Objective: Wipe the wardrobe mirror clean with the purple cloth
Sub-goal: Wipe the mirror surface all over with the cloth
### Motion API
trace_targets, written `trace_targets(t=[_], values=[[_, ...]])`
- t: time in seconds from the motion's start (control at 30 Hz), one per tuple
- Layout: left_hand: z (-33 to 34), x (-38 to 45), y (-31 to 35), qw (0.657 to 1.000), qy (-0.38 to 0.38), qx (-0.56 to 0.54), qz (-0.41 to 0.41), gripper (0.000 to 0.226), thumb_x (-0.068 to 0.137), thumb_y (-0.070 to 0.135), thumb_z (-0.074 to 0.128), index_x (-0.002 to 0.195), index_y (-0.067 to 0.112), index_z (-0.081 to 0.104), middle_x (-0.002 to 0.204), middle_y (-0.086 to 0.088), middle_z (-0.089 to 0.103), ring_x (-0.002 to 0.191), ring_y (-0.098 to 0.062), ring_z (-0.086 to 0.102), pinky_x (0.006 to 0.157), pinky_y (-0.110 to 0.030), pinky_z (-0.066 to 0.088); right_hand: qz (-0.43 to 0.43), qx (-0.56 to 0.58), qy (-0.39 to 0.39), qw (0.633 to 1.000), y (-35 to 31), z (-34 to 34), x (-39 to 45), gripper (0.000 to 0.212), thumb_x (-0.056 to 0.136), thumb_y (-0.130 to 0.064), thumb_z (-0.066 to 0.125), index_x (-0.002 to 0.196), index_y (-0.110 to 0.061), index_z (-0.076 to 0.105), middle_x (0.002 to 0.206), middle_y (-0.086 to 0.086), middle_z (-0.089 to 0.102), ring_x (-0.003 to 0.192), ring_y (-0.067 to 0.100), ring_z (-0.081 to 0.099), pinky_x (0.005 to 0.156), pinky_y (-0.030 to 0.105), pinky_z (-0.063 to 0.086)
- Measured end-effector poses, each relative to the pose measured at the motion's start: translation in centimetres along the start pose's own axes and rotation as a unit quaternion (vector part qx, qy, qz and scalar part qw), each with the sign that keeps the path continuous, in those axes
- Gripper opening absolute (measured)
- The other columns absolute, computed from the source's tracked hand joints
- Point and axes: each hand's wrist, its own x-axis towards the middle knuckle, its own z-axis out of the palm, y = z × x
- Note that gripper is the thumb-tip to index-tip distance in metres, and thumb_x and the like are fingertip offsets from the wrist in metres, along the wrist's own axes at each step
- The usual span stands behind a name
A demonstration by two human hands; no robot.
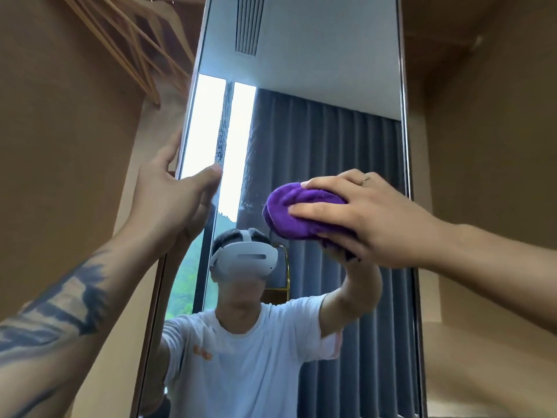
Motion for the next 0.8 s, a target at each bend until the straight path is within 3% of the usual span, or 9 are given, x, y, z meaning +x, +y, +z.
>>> trace_targets(t=[0.1, 0.27, 0.33, 0.5, 0.57, 0.7, 0.8], values=[[-0.1, 0.0, -0.3, 1.0, -0.001, 0.011, 0.012, 0.07, 0.091, 0.02, 0.081, 0.152, 0.035, 0.051, 0.125, 0.024, 0.07, 0.109, 0.002, 0.071, 0.084, -0.002, 0.05, 0.019, -0.045, -0.003, 0.999, 2.6, -0.9, 1.0, 0.053, 0.102, -0.054, 0.035, 0.154, -0.044, 0.04, 0.157, 0.003, 0.045, 0.125, 0.032, 0.049, 0.099, 0.048, 0.04], [0.2, 0.0, -0.7, 1.0, 0.013, 0.018, 0.011, 0.068, 0.091, 0.015, 0.08, 0.151, 0.03, 0.052, 0.091, 0.055, 0.06, 0.093, 0.022, 0.065, 0.073, 0.006, 0.043, 0.277, -0.005, 0.103, 0.955, 7.2, -1.1, 2.9, 0.053, 0.101, -0.046, 0.053, 0.153, -0.047, 0.042, 0.153, 0.003, 0.049, 0.127, 0.04, 0.048, 0.106, 0.051, 0.039], [0.2, 0.0, -0.6, 1.0, 0.018, 0.014, 0.004, 0.068, 0.092, 0.014, 0.08, 0.153, 0.027, 0.051, 0.086, 0.06, 0.055, 0.089, 0.031, 0.059, 0.073, 0.009, 0.04, 0.318, 0.001, 0.109, 0.942, 5.0, -0.3, 1.8, 0.055, 0.1, -0.044, 0.055, 0.153, -0.043, 0.044, 0.149, 0.008, 0.051, 0.121, 0.044, 0.05, 0.104, 0.054, 0.043], [0.3, -0.2, -0.8, 0.999, 0.024, 0.028, 0.005, 0.063, 0.093, 0.018, 0.078, 0.15, 0.028, 0.053, 0.091, 0.054, 0.059, 0.09, 0.03, 0.059, 0.074, 0.009, 0.039, 0.1, -0.046, 0.074, 0.991, 0.4, 1.2, -3.5, 0.056, 0.098, -0.045, 0.048, 0.151, -0.027, 0.053, 0.142, 0.015, 0.056, 0.101, 0.042, 0.058, 0.085, 0.053, 0.048], [0.3, -0.3, -1.0, 0.999, 0.025, 0.036, 0.014, 0.065, 0.094, 0.021, 0.077, 0.152, 0.03, 0.051, 0.097, 0.051, 0.059, 0.093, 0.03, 0.059, 0.075, 0.009, 0.038, 0.094, -0.085, 0.072, 0.989, 2.8, 0.7, -3.0, 0.057, 0.098, -0.047, 0.047, 0.151, -0.027, 0.053, 0.14, 0.016, 0.058, 0.103, 0.043, 0.059, 0.085, 0.052, 0.047], [0.4, -0.4, -1.1, 0.998, 0.027, 0.049, 0.019, 0.065, 0.095, 0.023, 0.076, 0.153, 0.03, 0.05, 0.092, 0.059, 0.054, 0.092, 0.033, 0.056, 0.074, 0.01, 0.037, 0.292, -0.058, 0.159, 0.941, 6.9, 0.4, 0.0, 0.056, 0.097, -0.046, 0.051, 0.152, -0.035, 0.048, 0.133, 0.017, 0.055, 0.11, 0.047, 0.055, 0.095, 0.054, 0.048], [0.6, -0.3, -1.4, 0.998, 0.03, 0.059, 0.023, 0.065, 0.095, 0.022, 0.076, 0.154, 0.025, 0.05, 0.094, 0.063, 0.049, 0.09, 0.039, 0.05, 0.075, 0.012, 0.034, 0.392, 0.025, 0.191, 0.9, 4.6, 1.6, 0.4, 0.055, 0.098, -0.041, 0.058, 0.152, -0.036, 0.048, 0.133, 0.015, 0.052, 0.114, 0.044, 0.052, 0.1, 0.048, 0.046]])
